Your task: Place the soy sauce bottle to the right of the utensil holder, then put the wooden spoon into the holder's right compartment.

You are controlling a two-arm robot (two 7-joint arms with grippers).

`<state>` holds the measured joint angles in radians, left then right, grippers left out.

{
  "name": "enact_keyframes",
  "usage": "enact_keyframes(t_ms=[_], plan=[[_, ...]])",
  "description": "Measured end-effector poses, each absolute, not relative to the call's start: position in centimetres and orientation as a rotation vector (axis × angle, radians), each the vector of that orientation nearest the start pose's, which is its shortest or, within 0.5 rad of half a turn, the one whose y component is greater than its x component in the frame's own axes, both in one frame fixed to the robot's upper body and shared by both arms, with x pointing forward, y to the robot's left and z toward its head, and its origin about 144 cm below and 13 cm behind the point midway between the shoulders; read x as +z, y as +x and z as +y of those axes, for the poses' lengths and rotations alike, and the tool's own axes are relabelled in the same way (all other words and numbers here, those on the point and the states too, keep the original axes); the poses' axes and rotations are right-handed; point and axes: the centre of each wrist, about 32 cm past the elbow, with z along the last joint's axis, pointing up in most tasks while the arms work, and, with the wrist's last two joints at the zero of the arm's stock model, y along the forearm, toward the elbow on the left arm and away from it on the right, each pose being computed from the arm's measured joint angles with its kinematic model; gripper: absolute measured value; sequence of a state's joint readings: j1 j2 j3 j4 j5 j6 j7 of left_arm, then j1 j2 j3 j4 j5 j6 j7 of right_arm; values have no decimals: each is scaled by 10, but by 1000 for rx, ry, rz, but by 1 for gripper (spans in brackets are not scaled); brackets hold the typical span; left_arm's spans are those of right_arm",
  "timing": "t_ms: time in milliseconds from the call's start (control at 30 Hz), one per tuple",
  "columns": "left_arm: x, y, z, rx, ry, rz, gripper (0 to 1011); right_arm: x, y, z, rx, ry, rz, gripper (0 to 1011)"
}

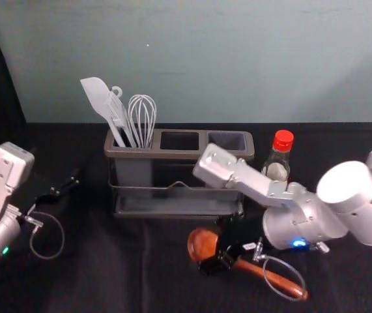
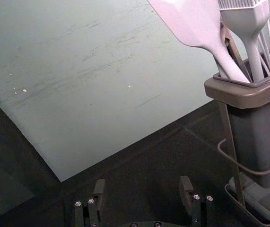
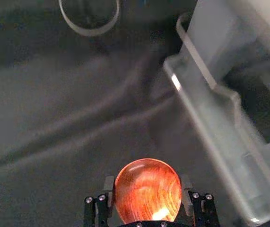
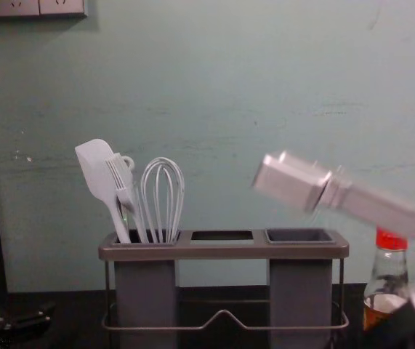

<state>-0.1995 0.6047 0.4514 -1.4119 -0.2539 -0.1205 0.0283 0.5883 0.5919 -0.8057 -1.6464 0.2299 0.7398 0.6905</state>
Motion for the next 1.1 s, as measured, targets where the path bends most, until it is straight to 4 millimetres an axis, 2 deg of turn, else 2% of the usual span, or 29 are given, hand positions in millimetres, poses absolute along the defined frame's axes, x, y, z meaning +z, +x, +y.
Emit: enact_keyframes(t_ms=[233,367,633,833,1100], plan=[[1140,489,310,1248,304,-285,1011,1282,502,-206,-448,-655,-76,837],[1140,489,310,1248,304,-285,1011,1294,488,-220,-469,-499,-166,837],[1140,489,310,1248,304,-285,1011,1303,475,-233,-470,-203,-323,837],[1140,489,310,1248,305,-285,1011,1305,477,-234,-470,-38,-389,837],[1140,489,310,1248,305,-285,1012,1309,508,-230,-502,111,-407,837]])
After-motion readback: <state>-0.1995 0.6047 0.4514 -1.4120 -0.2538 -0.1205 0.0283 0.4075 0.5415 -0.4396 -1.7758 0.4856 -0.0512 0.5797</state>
